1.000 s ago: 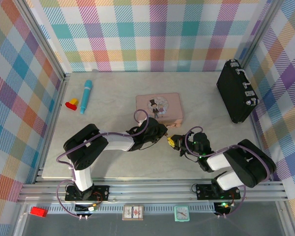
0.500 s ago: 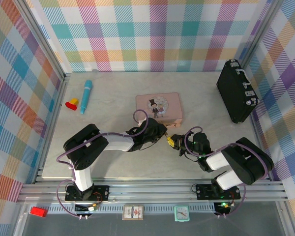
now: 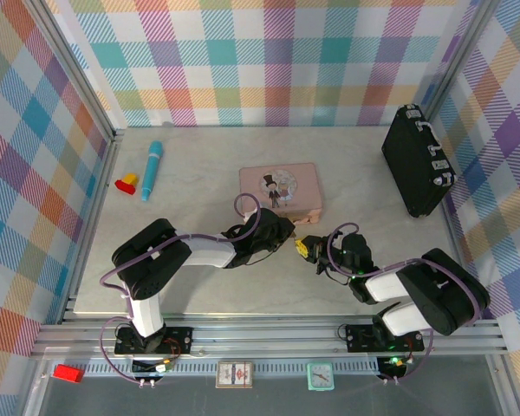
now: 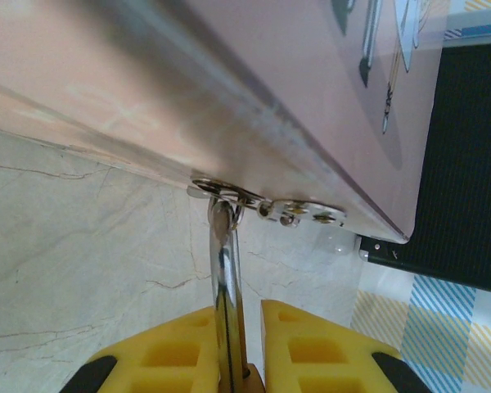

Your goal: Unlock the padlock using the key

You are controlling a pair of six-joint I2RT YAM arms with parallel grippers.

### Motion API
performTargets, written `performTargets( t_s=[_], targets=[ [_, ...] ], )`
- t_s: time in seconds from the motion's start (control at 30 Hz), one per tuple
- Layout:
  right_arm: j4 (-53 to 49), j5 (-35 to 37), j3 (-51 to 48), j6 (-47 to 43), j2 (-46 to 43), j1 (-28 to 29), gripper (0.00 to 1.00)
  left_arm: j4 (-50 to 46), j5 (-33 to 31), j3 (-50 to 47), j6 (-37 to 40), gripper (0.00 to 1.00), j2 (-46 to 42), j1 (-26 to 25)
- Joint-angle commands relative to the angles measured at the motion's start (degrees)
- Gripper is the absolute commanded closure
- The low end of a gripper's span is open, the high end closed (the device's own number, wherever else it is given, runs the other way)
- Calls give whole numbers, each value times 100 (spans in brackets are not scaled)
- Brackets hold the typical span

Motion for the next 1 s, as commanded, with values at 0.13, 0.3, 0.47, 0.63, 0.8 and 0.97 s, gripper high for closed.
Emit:
performTargets(
  t_s=[0.13, 0.3, 0.47, 0.63, 0.8, 0.97],
  targets=[
    [258, 126, 51, -24, 72, 28, 100, 883, 198, -18, -200, 100, -294, -153],
    [531, 101, 52, 50, 324, 26, 100, 968, 187, -59, -253, 100, -298, -158],
    [535, 133, -10, 59, 341, 28, 100, 986, 148, -81, -231, 100, -306, -149],
    [419, 176, 42, 43, 234, 37, 100, 1070, 147, -111, -269, 100, -270, -149],
    [463, 232, 55, 52, 297, 30, 100, 1108, 163, -114, -288, 100, -305, -149],
    [684, 240, 56, 136, 517, 37, 100, 1123, 165, -147, -284, 100, -344, -149]
  ],
)
